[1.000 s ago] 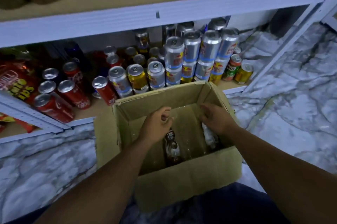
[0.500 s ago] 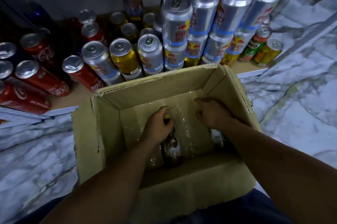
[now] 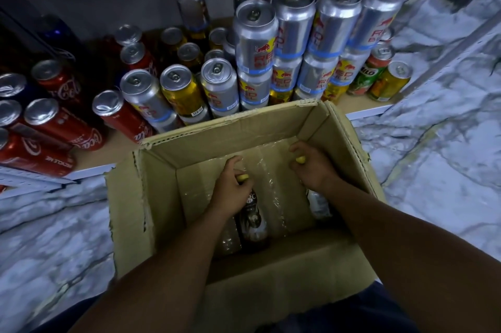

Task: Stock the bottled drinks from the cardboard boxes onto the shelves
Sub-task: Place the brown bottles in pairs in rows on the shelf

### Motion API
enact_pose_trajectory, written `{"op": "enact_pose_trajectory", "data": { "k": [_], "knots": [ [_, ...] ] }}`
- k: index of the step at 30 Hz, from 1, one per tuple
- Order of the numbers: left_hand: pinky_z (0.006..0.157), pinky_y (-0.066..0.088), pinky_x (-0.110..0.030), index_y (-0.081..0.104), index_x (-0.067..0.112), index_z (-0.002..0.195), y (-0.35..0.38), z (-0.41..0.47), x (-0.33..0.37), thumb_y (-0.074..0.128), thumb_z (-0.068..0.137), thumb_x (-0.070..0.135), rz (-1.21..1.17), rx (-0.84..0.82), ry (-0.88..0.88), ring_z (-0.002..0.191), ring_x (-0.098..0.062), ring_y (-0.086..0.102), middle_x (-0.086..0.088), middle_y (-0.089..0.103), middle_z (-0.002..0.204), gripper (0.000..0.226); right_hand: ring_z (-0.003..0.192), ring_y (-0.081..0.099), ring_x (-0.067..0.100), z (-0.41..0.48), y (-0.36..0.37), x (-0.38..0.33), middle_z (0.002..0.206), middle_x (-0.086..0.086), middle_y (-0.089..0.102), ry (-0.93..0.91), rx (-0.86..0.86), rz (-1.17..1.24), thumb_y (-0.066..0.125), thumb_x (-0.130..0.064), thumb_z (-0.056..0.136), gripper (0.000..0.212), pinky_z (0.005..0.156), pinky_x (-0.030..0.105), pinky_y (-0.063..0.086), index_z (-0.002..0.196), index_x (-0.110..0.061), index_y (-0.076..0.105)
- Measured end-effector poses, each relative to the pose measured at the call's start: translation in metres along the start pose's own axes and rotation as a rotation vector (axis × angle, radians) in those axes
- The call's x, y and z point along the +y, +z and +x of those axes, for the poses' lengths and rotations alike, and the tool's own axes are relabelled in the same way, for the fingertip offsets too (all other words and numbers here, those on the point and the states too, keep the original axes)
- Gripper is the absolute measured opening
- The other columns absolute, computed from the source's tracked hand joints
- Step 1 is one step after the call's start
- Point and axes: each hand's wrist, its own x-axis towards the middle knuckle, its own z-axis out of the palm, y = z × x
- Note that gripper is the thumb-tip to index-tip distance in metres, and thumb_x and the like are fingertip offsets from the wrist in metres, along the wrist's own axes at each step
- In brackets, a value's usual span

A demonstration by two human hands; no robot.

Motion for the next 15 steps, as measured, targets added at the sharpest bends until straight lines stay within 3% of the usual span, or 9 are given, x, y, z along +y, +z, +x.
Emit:
{"op": "enact_pose_trajectory", "data": {
  "k": [4,7,11,15],
  "knots": [
    [0.054,0.045,-0.013,0.039,0.033,0.146,0.006,-0.009,0.008,0.060,0.099,0.009,-0.041,-0.027,-0.011,0.079,-0.013,0.060,0.003,0.056,0.110,0.057,0.095,0.061,0.025,-0.006,0.000,-0.003,0.118,0.004,0.062,0.016,-0.031,0.088,0.069,-0.012,0.093,0.027,0.076,0.031,0.053,0.113,-0.029,0.063],
    [0.052,0.045,-0.015,0.039,0.037,0.144,0.007,-0.020,0.015,0.060,0.100,0.013,-0.054,-0.010,-0.006,0.070,-0.013,0.058,-0.002,0.061,0.102,0.054,0.079,0.056,0.013,-0.019,-0.003,-0.010,0.108,0.000,0.062,-0.008,-0.038,0.101,0.068,-0.015,0.094,0.027,0.062,0.022,0.042,0.115,-0.031,0.064],
    [0.047,0.042,-0.022,0.037,0.043,0.139,0.004,-0.044,0.035,0.054,0.102,0.015,-0.063,-0.025,0.016,0.056,-0.011,0.050,-0.007,0.060,0.088,0.050,0.083,0.064,0.015,-0.047,-0.013,-0.024,0.107,-0.005,0.066,-0.097,0.052,0.027,0.068,-0.018,0.094,0.028,0.067,0.028,0.052,0.116,-0.035,0.065],
    [0.044,0.039,-0.018,0.040,0.039,0.135,-0.009,-0.072,0.065,0.057,0.099,0.013,-0.107,0.064,0.087,0.054,-0.008,0.050,-0.009,0.060,0.089,0.048,0.068,0.065,0.008,-0.078,-0.030,-0.046,0.090,-0.006,0.070,-0.154,0.160,0.109,0.068,-0.017,0.094,0.028,0.055,0.023,0.051,0.110,-0.040,0.065]
  ]
}}
